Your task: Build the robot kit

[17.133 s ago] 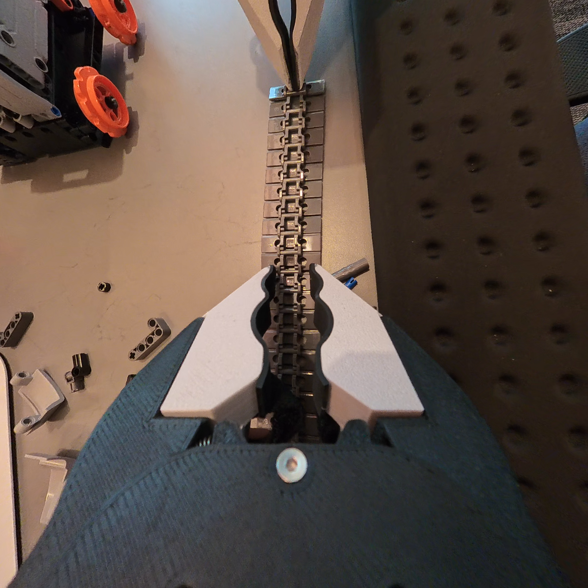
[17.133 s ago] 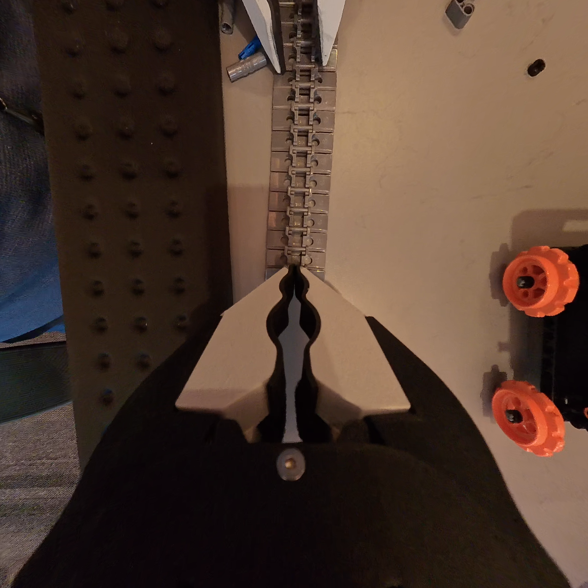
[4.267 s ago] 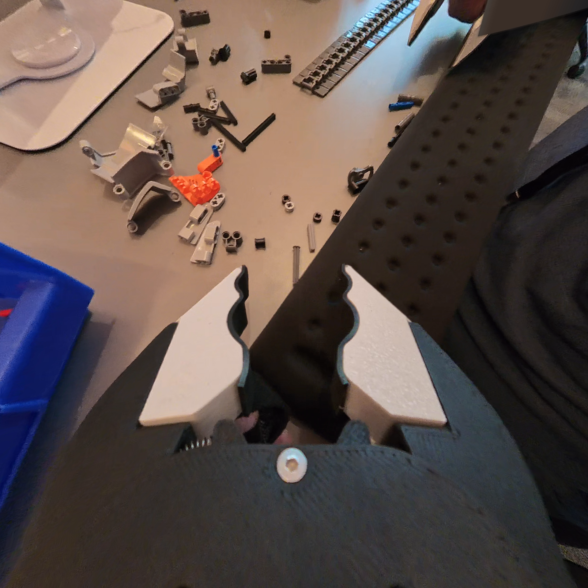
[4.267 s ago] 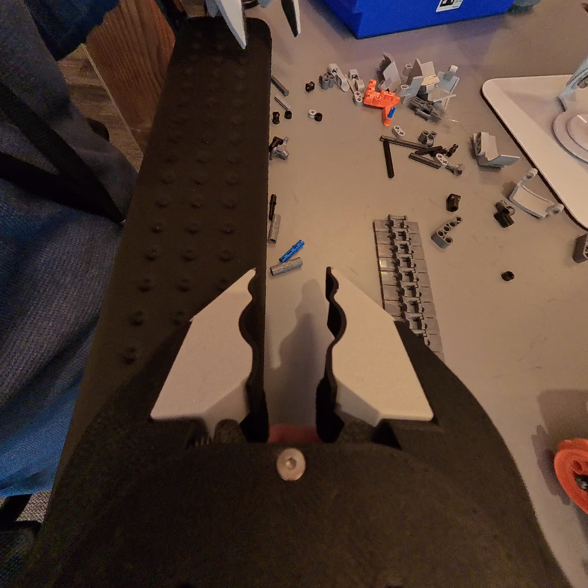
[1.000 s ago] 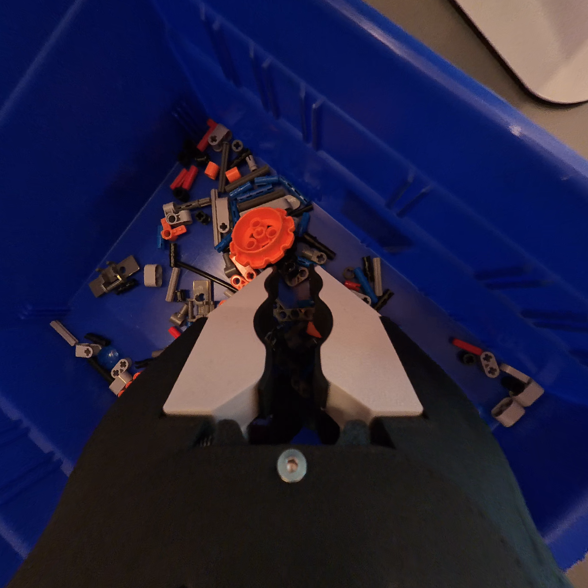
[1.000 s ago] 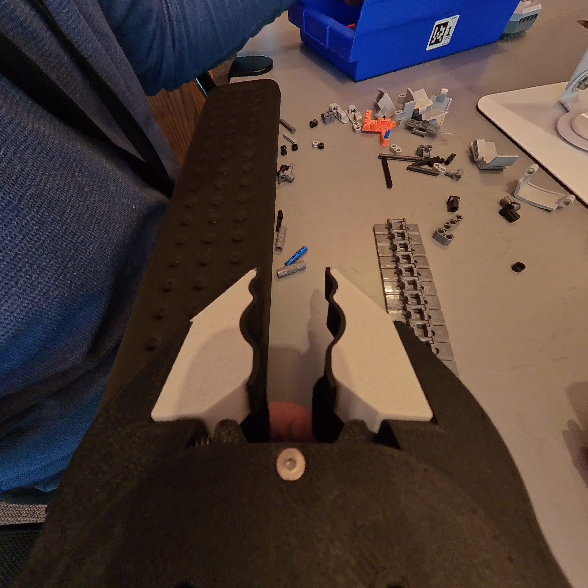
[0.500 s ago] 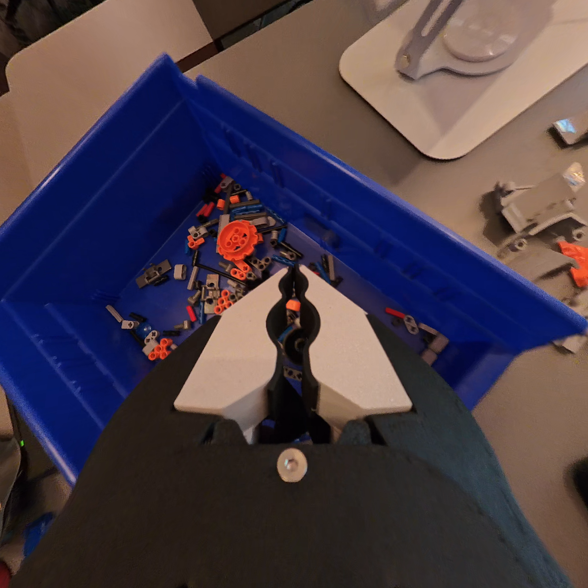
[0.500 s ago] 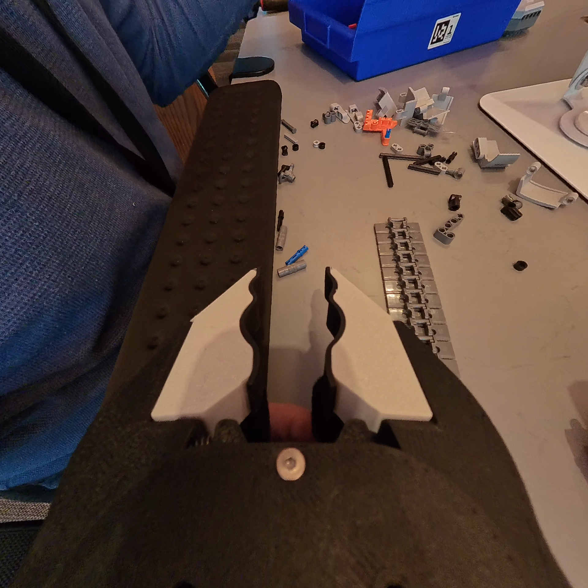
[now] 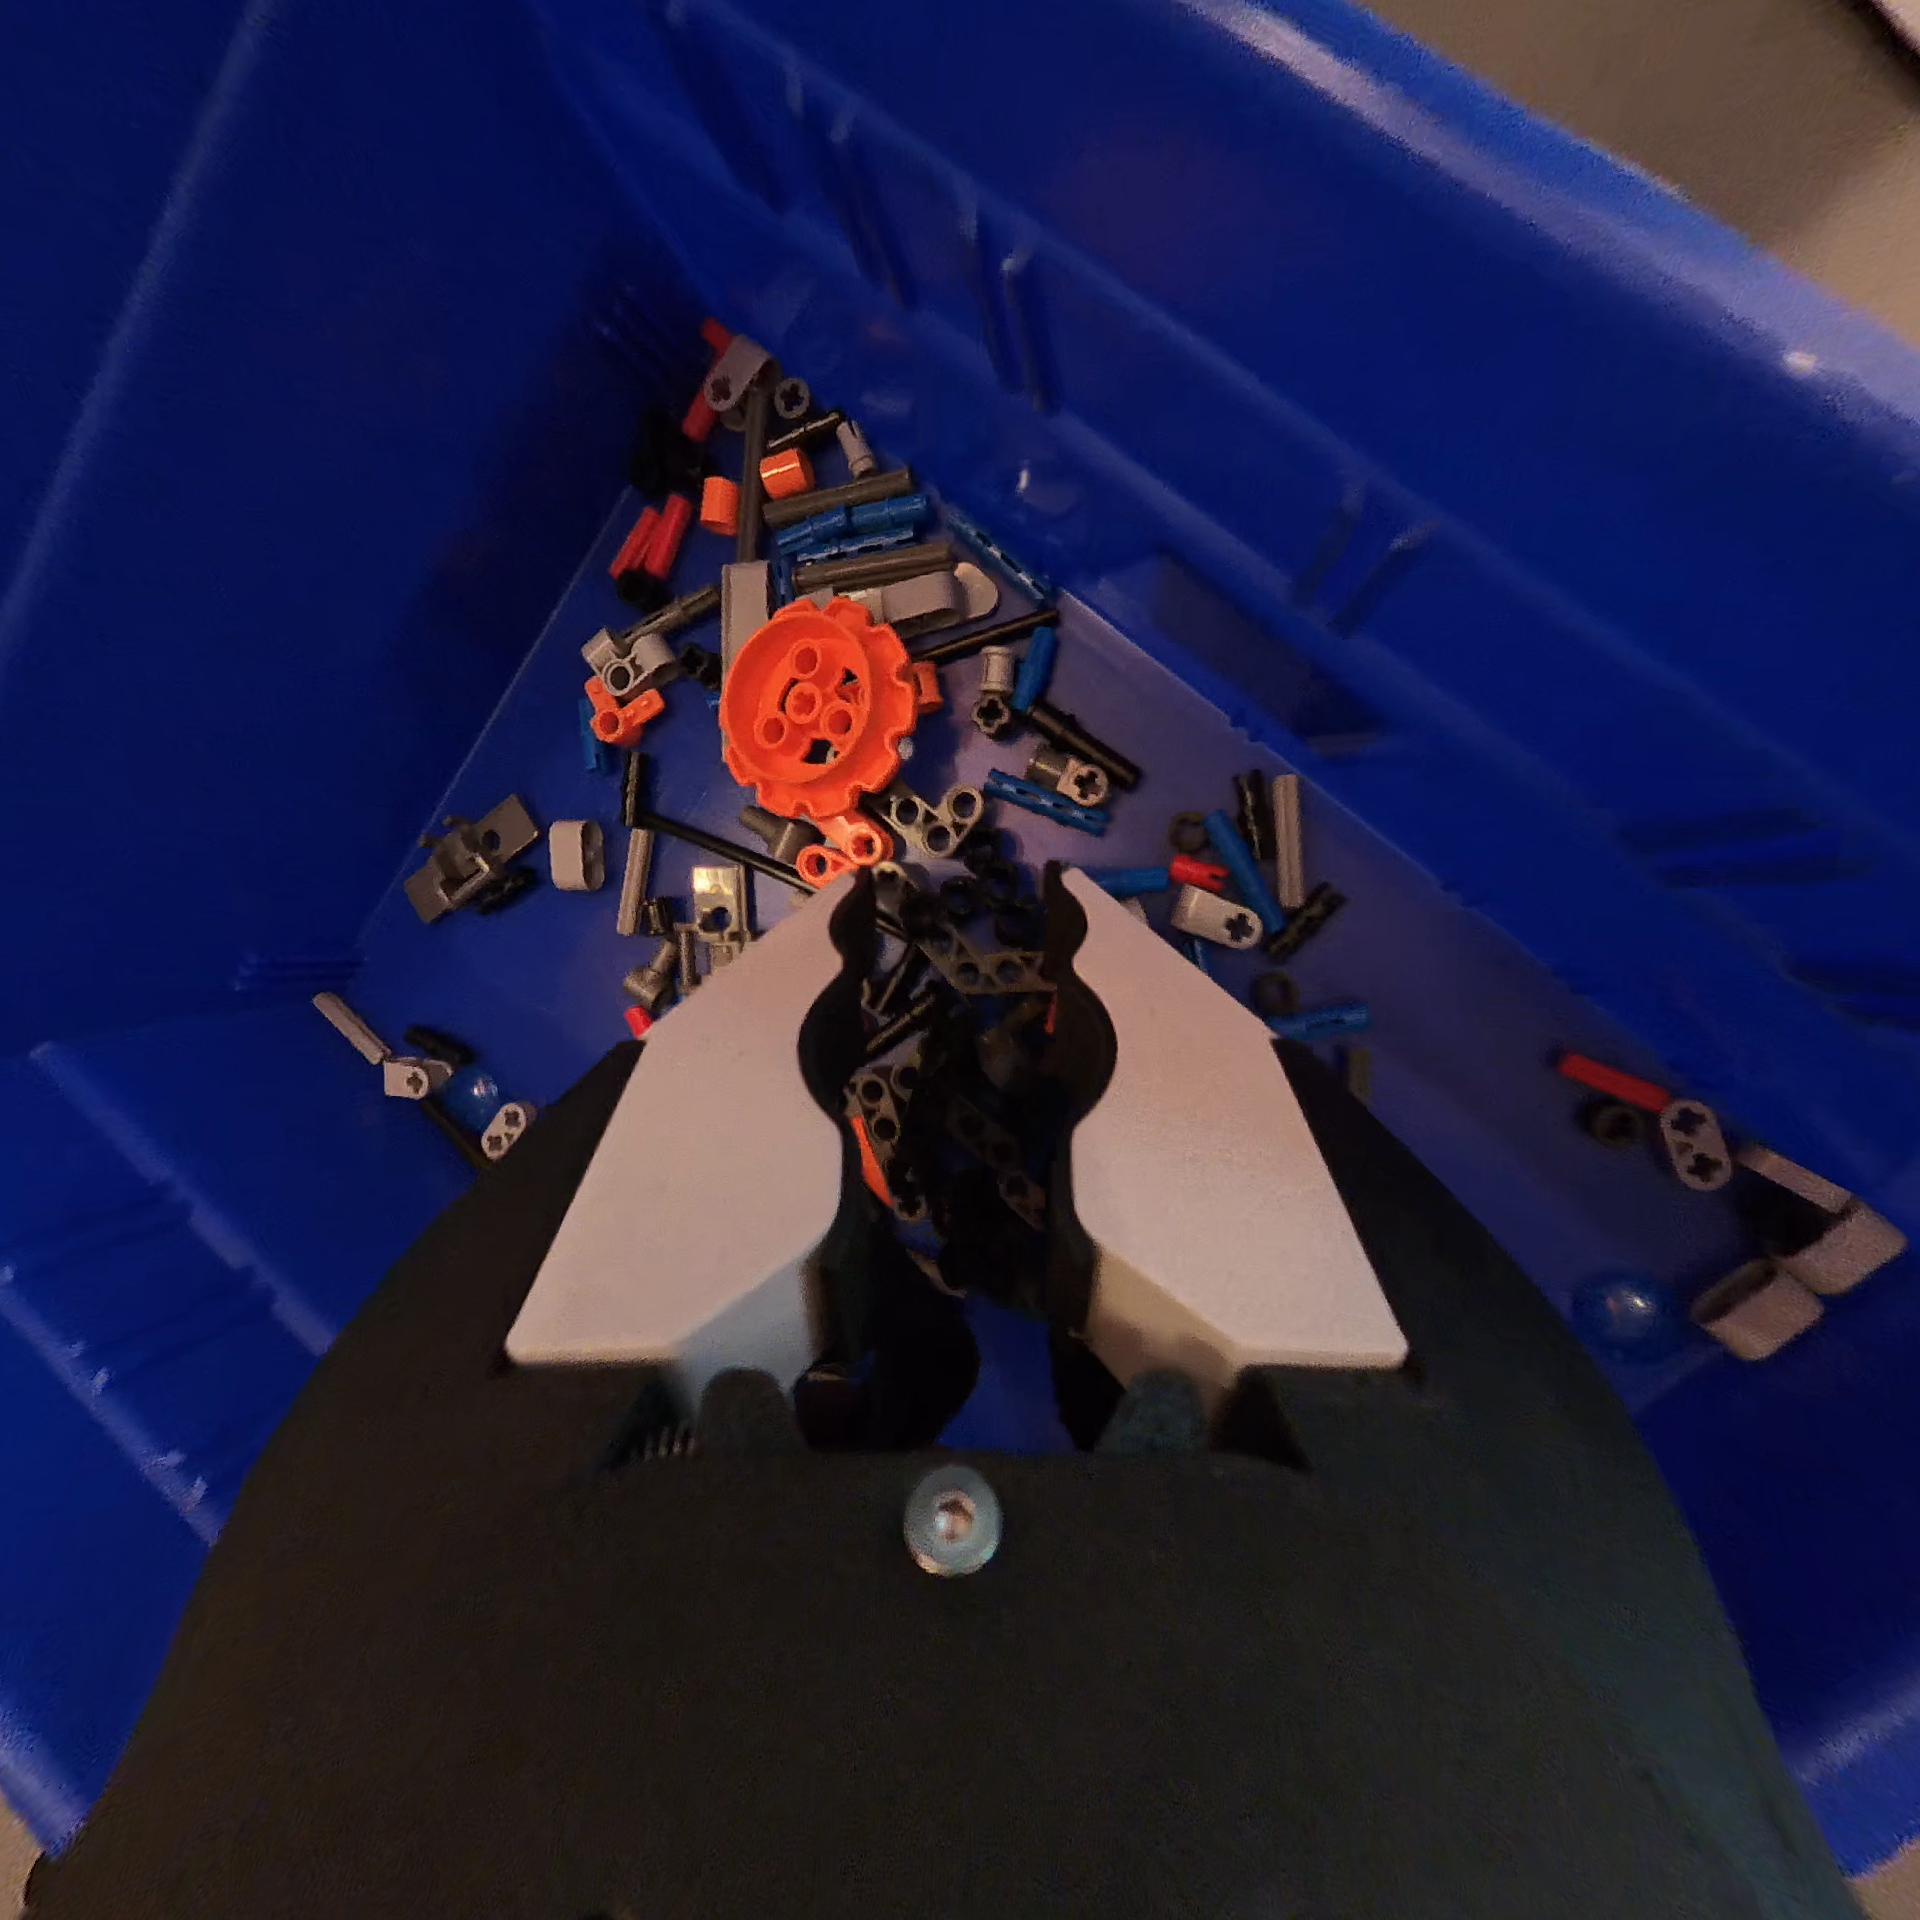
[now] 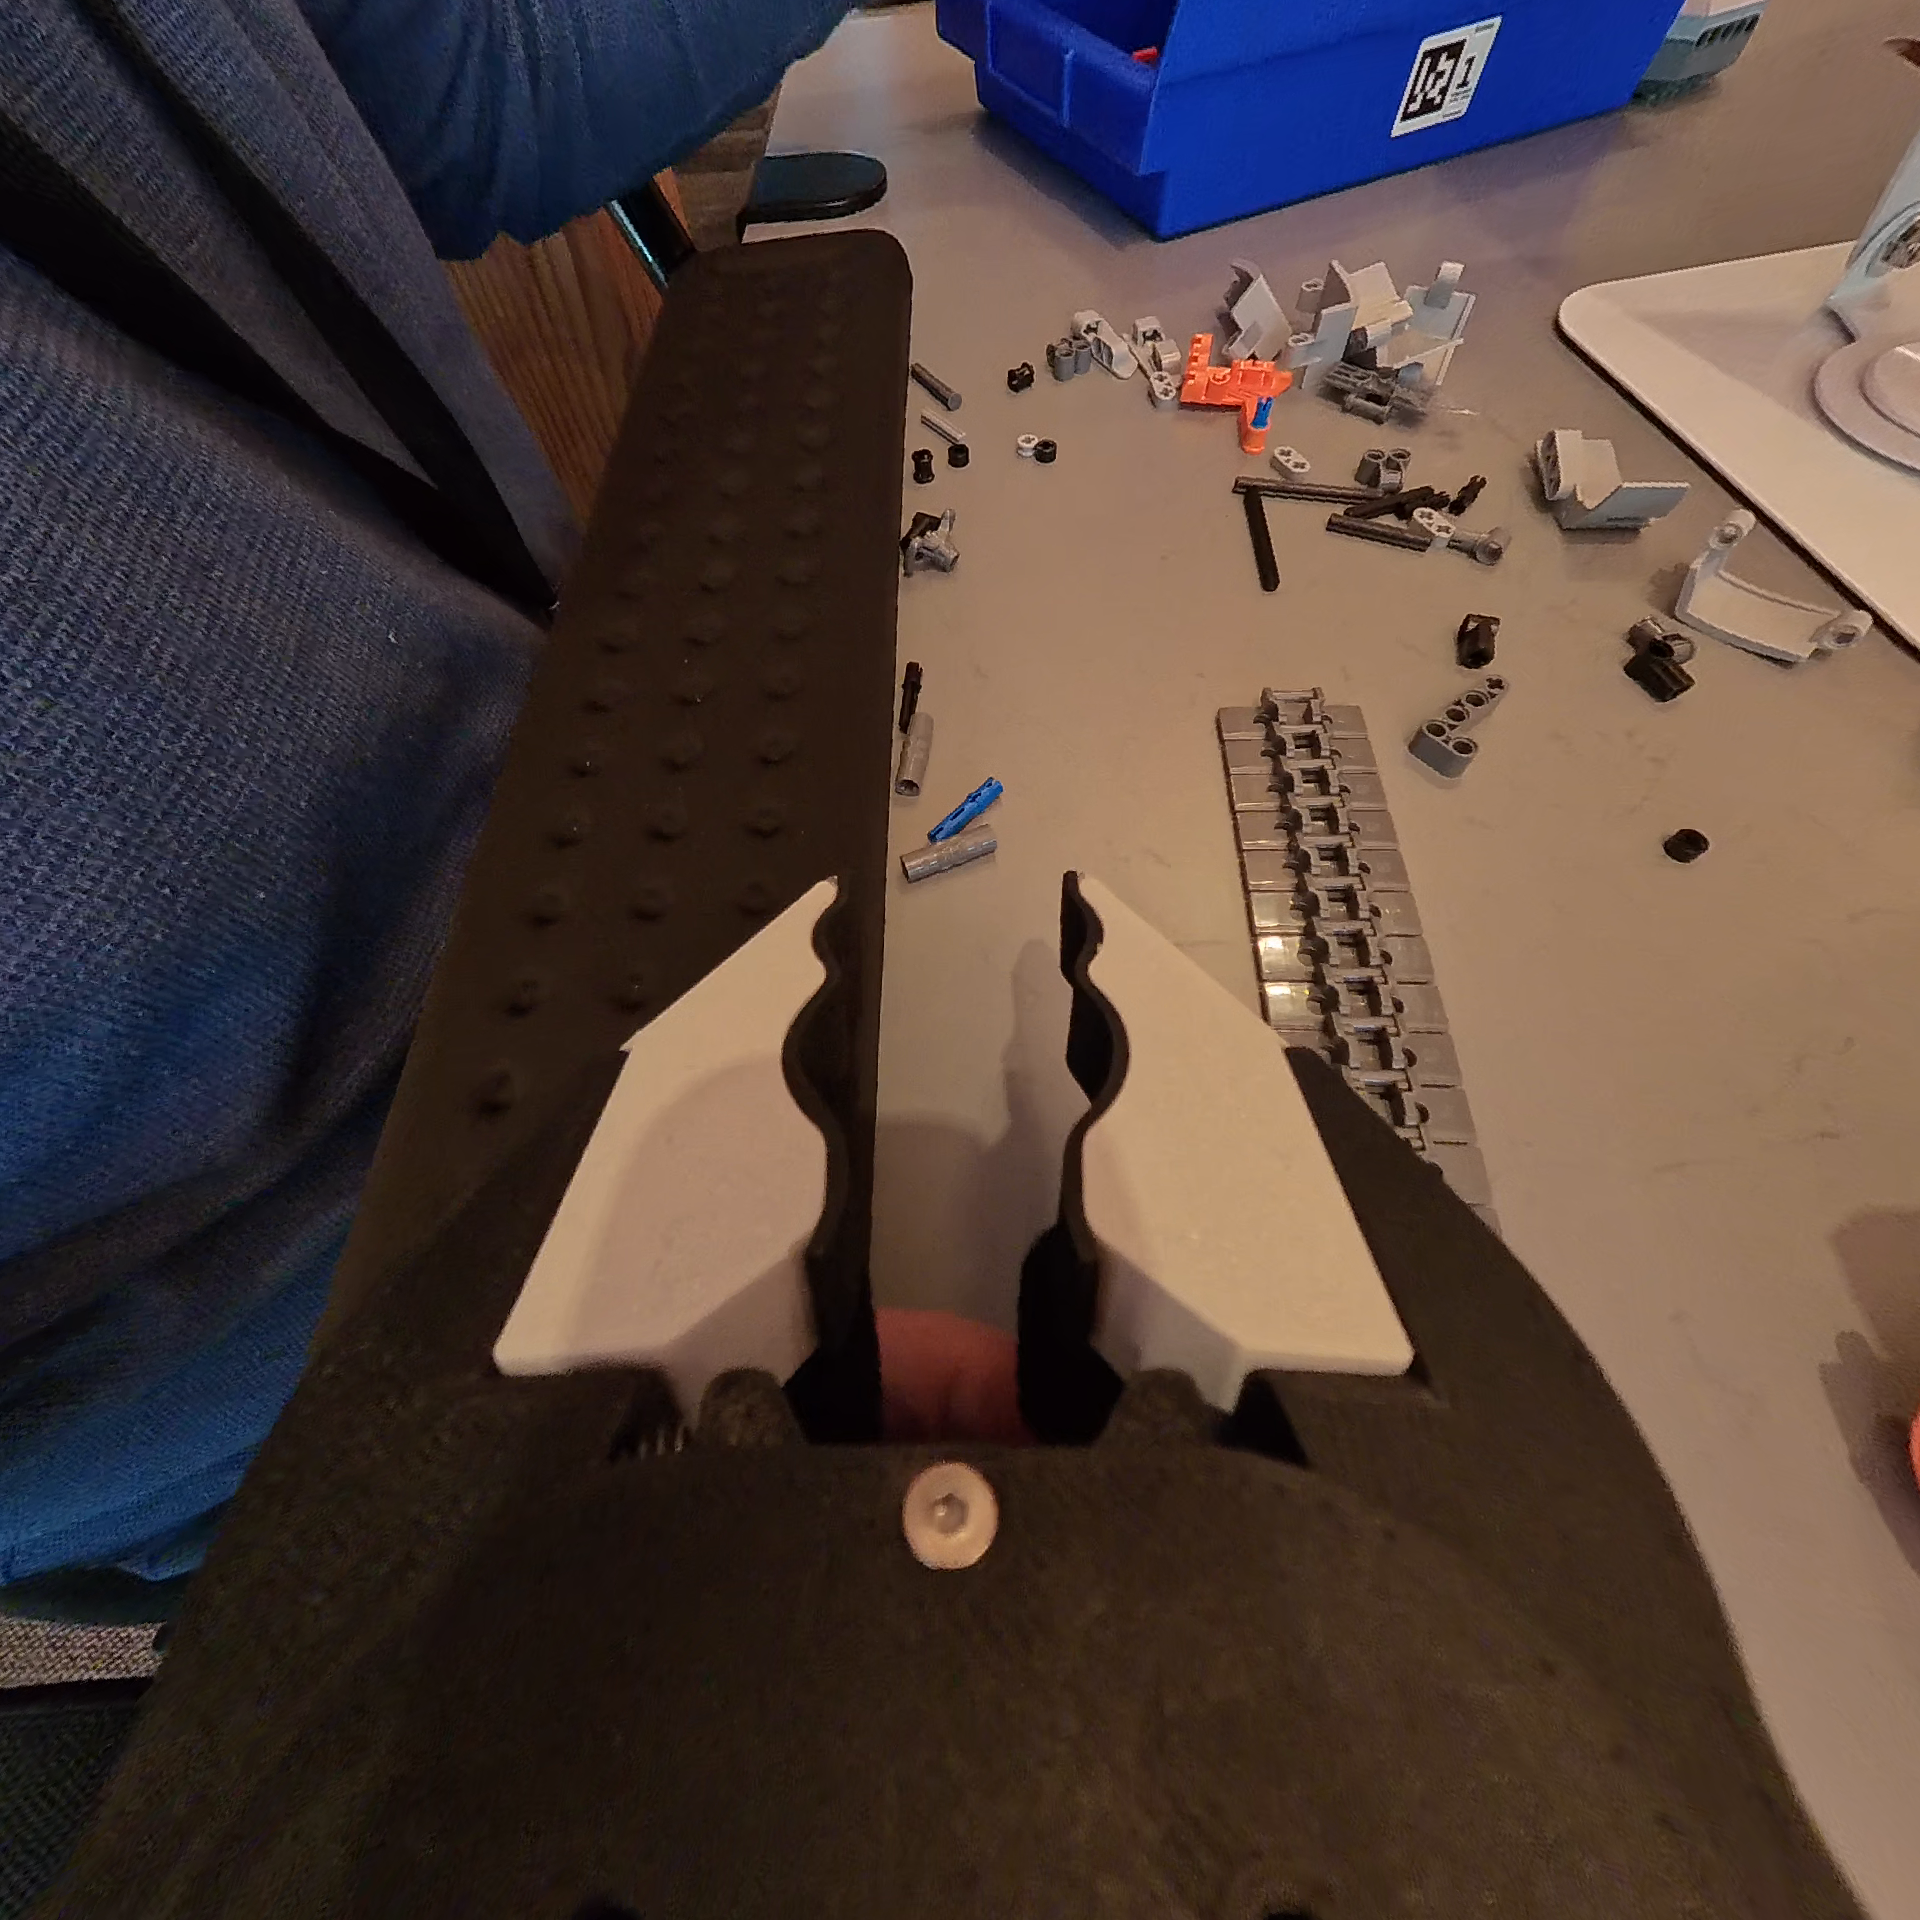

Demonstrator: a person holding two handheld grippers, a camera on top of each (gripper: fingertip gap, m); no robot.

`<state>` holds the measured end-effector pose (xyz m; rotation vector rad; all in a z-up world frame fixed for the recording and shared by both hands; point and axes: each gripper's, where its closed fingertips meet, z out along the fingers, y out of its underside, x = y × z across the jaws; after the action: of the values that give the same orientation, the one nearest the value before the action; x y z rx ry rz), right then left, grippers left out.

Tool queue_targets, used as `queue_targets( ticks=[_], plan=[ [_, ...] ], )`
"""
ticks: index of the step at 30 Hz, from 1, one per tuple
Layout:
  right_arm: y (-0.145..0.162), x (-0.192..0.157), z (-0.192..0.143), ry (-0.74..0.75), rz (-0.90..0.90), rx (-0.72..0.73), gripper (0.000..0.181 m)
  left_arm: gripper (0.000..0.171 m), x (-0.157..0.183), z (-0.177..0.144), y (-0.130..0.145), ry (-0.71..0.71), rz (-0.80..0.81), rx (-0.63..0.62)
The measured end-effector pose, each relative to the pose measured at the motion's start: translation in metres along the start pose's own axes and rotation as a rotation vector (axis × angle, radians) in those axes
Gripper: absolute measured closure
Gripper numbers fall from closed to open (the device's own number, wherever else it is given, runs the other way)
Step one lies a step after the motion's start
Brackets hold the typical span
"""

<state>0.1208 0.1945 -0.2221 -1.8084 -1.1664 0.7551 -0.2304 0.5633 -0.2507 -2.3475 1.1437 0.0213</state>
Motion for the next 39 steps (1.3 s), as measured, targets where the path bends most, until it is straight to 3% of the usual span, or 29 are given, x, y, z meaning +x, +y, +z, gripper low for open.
queue_targets(
  ticks=[2, 10, 13, 16, 18, 22, 27, 30, 34, 39],
  plan=[
    [0.000, 0.000, 0.000, -0.002, 0.000, -0.001, 0.144, 0.147, -0.002, 0.004, 0.000, -0.001, -0.003, -0.006],
    [0.001, 0.000, -0.001, -0.004, 0.001, 0.001, 0.144, 0.148, 0.003, -0.004, -0.005, 0.023, -0.008, 0.033],
    [0.000, 0.000, -0.001, -0.005, 0.002, 0.002, 0.144, 0.148, 0.001, -0.029, -0.015, -0.003, -0.020, 0.100],
    [0.000, 0.000, -0.001, -0.007, 0.005, 0.002, 0.144, 0.148, 0.015, -0.077, -0.035, -0.019, 0.000, 0.224],
    [0.000, 0.000, -0.001, -0.009, 0.008, 0.001, 0.144, 0.148, 0.046, -0.114, -0.053, 0.019, 0.044, 0.332],
    [0.001, 0.000, -0.001, -0.014, 0.012, -0.002, 0.144, 0.148, 0.148, -0.161, -0.075, 0.164, 0.230, 0.476],
    [0.001, 0.000, -0.001, -0.005, -0.001, -0.005, 0.144, 0.148, 0.276, -0.140, -0.061, 0.413, 0.422, 0.446],
    [0.002, -0.001, -0.001, 0.002, -0.010, -0.010, 0.144, 0.148, 0.319, -0.117, -0.053, 0.523, 0.421, 0.407],
    [0.003, -0.001, -0.002, 0.005, -0.014, -0.013, 0.144, 0.148, 0.354, -0.091, -0.045, 0.556, 0.462, 0.357],
    [0.005, -0.001, -0.002, 0.008, -0.020, -0.019, 0.144, 0.147, 0.363, -0.068, -0.034, 0.547, 0.467, 0.285]
  ],
)
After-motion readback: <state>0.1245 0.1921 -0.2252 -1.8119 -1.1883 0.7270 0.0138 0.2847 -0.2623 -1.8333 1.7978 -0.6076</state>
